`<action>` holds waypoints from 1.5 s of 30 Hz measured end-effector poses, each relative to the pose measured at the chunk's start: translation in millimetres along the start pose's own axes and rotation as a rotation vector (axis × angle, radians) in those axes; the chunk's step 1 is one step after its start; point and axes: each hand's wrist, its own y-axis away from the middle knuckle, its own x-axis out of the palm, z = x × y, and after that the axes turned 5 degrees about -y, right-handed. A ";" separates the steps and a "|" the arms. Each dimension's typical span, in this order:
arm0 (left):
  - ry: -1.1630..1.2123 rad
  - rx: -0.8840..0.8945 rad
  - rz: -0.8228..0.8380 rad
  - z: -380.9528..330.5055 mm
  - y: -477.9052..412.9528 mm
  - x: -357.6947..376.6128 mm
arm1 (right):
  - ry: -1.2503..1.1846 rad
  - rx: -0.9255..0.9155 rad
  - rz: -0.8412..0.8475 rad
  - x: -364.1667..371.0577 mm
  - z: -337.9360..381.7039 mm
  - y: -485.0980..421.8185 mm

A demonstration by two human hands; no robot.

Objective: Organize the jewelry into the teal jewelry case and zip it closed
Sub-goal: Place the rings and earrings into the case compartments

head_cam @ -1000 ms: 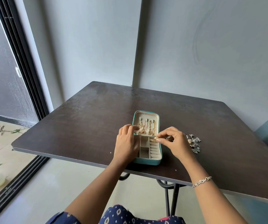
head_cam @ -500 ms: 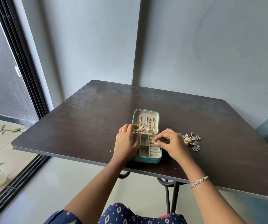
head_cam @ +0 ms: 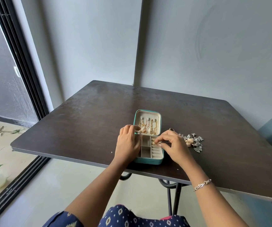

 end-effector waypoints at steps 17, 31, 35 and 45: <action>0.003 -0.002 0.021 -1.0 0.6 -1.6 | -0.062 -0.048 -0.151 -13.4 -21.1 19.5; -0.018 0.003 -0.012 2.4 -1.4 0.5 | -0.063 0.173 -0.325 -49.9 -50.4 -3.4; -0.022 0.009 -0.015 2.3 -1.4 0.9 | 0.085 0.245 -0.206 -45.9 -51.7 -25.5; -0.037 0.051 -0.020 3.2 -1.3 1.3 | 0.397 0.319 -0.058 -22.9 -56.6 -56.2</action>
